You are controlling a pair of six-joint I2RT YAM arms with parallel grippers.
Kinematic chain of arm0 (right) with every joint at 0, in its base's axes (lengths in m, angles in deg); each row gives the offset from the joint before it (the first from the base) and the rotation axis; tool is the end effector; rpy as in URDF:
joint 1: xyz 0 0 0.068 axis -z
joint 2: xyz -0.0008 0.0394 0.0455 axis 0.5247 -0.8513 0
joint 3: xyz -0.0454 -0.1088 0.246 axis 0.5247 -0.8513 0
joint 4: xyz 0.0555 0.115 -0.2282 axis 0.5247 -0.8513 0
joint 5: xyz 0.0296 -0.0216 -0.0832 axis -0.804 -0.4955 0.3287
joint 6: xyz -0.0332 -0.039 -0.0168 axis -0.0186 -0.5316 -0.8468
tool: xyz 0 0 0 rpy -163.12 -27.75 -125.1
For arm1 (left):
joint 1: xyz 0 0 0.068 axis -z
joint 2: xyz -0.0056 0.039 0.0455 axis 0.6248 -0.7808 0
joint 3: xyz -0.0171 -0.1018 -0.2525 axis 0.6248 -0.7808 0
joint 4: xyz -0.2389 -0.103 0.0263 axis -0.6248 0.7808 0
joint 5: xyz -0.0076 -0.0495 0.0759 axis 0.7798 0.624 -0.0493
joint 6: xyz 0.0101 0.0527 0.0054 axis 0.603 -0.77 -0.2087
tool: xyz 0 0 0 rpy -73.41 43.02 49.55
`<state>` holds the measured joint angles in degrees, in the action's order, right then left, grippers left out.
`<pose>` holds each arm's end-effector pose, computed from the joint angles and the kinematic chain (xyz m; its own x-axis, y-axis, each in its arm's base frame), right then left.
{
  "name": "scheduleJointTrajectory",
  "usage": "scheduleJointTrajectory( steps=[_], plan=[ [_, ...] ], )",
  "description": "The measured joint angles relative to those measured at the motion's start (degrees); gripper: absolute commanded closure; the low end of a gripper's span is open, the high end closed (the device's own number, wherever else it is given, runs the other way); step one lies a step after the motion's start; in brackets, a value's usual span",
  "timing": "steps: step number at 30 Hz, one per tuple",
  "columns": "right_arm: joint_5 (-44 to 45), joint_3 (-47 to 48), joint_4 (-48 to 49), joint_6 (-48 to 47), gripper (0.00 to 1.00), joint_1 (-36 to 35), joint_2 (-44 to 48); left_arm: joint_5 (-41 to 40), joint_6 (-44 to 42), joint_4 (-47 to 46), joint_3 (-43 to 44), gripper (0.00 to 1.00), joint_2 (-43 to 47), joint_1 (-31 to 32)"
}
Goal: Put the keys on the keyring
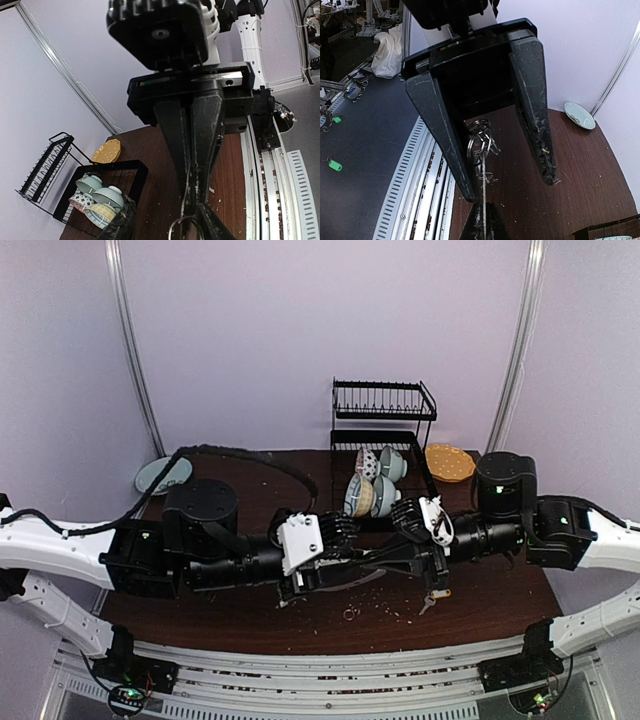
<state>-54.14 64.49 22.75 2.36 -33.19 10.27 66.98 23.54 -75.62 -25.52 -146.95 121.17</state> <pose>0.0843 0.2186 0.3609 0.2689 -0.1580 -0.9501 -0.9616 -0.1003 -0.2555 0.0468 -0.3029 0.3557 0.2693 0.2546 -0.9288 0.9102 0.2478 0.3319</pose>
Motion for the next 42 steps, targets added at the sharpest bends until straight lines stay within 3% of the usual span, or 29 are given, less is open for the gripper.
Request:
scheduleJointTrajectory(
  steps=[4, 11, 16, 19, 27, 42],
  plan=[
    [0.35, -0.48, -0.76, 0.26, 1.00, 0.48, 0.13, -0.42, -1.46, 0.48, 0.79, 0.59, -1.57, 0.13],
    [0.33, -0.74, -0.59, 0.22, 1.00, 0.46, 0.39, -0.46, -2.89, 0.61, -0.72, 0.37, 0.48, 0.31],
    [0.33, -0.76, -0.59, 0.00, 1.00, 0.42, 0.46, 2.78, -3.67, 2.29, -2.34, 0.35, 3.93, 0.33],
    [0.35, -0.74, -0.61, -0.09, 1.00, 0.42, 0.46, 2.69, -5.81, 2.93, -2.49, 0.37, 4.92, 0.81],
    [0.31, -0.74, -0.79, -0.20, 1.00, 0.42, 0.44, -5.18, -15.80, 4.02, -2.60, 0.62, 1.46, 2.84],
    [0.11, -0.63, 0.50, -0.22, 1.00, 0.59, 0.46, -10.05, -19.04, -2.86, -3.93, 0.56, 1.60, 3.13]
  ],
)
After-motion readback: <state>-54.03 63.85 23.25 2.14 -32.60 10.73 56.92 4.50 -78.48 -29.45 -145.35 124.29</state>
